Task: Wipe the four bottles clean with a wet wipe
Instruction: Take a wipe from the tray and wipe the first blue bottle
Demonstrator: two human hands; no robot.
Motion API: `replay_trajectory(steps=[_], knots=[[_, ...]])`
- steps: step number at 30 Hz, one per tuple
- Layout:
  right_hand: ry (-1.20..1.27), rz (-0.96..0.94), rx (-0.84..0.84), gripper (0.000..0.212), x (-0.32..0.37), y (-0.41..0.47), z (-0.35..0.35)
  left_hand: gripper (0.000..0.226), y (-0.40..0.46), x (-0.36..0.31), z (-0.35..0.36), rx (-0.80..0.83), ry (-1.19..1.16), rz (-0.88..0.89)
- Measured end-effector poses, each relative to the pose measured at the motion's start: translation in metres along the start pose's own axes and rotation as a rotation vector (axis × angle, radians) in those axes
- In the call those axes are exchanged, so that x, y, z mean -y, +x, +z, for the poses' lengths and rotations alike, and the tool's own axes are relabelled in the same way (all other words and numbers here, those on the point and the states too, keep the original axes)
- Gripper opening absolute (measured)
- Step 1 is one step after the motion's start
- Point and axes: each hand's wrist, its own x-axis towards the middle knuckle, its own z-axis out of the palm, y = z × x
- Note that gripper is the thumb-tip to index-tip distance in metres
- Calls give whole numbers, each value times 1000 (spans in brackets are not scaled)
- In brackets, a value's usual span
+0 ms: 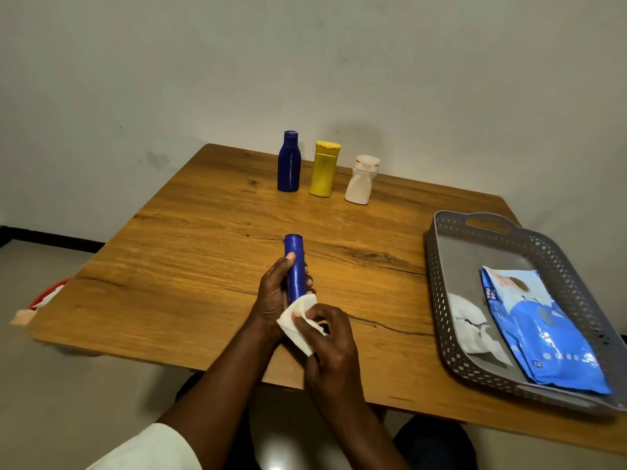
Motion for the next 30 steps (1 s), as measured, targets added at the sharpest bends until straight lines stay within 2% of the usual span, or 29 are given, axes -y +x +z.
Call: replay_trajectory(steps=[4,8,10,13,14,16,21,24,27,30], knots=[[-14,-14,17,57,7,-6,0,58,5,-1,-5,-2,-16,-59],[41,1,-21,48,6,-6,-2,54,6,-2,-8,-8,-50,-84],[146,116,-125,48,3,2,-12,59,4,0,-6,10,-53,-103],[438,366,-221,41,6,35,-32,69,1,-2,-6,62,-36,-138],[474,400,-238,39,5,49,-37,75,0,-2,-6,68,-29,-157],[375,395,-232,41,-2,76,-42,81,0,-1,-7,61,-21,-181],[162,291,-49,35,-21,116,-24,54,1,4,0,69,17,-141],[168,262,62,30,-27,113,-10,52,0,5,0,121,-10,-39],[145,262,44,32,-32,94,-3,44,-1,4,0,70,10,-3],[242,358,11,36,-27,66,-3,50,3,3,-2,-19,-1,-39]])
